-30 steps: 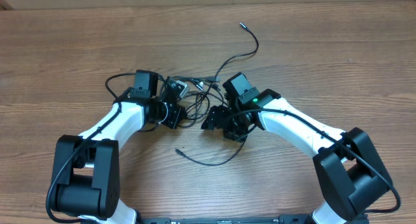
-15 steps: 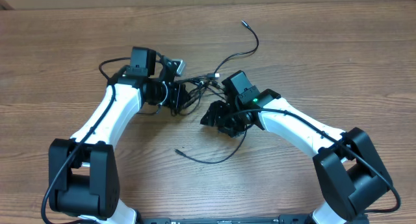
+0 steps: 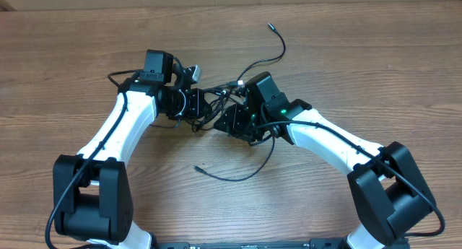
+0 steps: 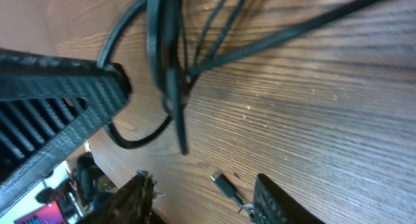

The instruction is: Untangle cables

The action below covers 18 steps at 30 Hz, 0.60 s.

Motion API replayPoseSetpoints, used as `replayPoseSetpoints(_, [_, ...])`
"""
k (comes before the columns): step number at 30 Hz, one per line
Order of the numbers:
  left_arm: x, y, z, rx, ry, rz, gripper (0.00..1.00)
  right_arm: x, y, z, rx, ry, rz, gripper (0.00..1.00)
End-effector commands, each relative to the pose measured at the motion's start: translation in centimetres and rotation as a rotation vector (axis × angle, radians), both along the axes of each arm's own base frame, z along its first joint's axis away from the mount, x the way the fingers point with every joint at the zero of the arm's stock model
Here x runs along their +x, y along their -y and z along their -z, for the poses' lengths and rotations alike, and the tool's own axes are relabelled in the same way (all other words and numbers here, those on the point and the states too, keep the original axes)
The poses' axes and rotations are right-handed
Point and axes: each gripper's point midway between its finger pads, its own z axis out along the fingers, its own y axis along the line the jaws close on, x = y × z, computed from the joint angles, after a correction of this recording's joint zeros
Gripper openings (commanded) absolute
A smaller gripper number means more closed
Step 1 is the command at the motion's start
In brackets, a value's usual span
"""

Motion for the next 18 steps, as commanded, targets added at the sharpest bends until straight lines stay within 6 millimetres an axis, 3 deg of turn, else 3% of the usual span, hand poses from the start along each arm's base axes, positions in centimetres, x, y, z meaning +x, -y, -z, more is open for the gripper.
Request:
replayPoseSetpoints(1, [0.3, 0.4, -1.1, -0.043, -0.003, -0.01, 0.06, 0.2, -0.3, -0.2, 0.011, 0.013, -0.001, 0.49])
replayPoseSetpoints(9, [0.0, 1.5, -2.0, -0.125, -0.011, 0.014, 0.06, 0.8, 0.4, 0.4, -0.033, 0.002, 0.072, 0.37])
replayPoseSetpoints(18, [-0.1, 1.9, -2.4, -0.162, -0.044, -0.009, 0.04, 1.3, 1.7, 1.5, -0.113, -0.012, 0.158, 0.32])
